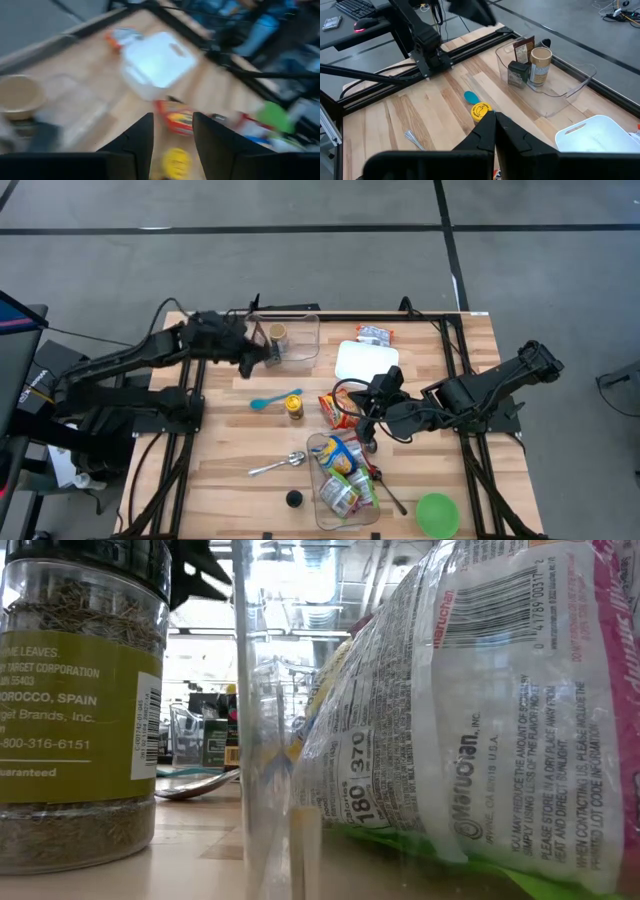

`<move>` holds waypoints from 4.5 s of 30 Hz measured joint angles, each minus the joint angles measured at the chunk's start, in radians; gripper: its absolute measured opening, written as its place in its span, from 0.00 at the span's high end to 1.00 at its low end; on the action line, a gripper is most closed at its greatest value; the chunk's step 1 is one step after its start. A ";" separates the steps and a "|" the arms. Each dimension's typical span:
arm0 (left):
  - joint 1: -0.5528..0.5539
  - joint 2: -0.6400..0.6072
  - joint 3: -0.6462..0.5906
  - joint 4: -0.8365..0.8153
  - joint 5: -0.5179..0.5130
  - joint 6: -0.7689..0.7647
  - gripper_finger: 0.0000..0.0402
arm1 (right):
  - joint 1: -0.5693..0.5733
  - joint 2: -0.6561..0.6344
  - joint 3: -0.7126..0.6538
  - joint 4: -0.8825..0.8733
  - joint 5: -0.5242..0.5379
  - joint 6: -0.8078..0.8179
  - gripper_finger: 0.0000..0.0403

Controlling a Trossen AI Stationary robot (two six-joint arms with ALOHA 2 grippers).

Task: Pick & Place Food Item
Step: Put the yellow seasoning bottle into the top transparent bin

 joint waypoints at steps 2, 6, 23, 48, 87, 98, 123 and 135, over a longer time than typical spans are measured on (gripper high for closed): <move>-0.072 -0.017 0.000 0.017 0.000 -0.039 0.69 | 0.000 0.000 0.000 0.000 0.000 0.000 1.00; -0.227 -0.030 0.000 0.022 -0.004 -0.119 0.71 | 0.000 0.000 0.000 0.000 0.000 0.000 1.00; -0.855 0.186 0.000 0.039 -0.485 -0.312 0.79 | 0.000 0.000 0.000 -0.002 -0.001 0.037 1.00; -0.845 0.626 0.000 -0.003 -0.581 -0.586 0.83 | 0.001 0.000 0.000 -0.022 -0.017 0.018 1.00; -0.366 0.422 0.158 0.057 -0.188 -0.237 1.00 | -0.001 0.000 0.000 -0.065 -0.025 0.018 1.00; -0.368 0.696 0.455 -0.375 -0.187 -0.120 1.00 | 0.000 0.000 0.000 -0.071 -0.024 0.018 1.00; -0.355 0.774 0.458 -0.445 -0.184 -0.119 1.00 | 0.002 0.000 0.000 -0.069 -0.030 0.019 1.00; -0.355 0.773 0.458 -0.446 -0.184 -0.119 0.76 | 0.002 0.000 0.000 -0.069 -0.030 0.019 1.00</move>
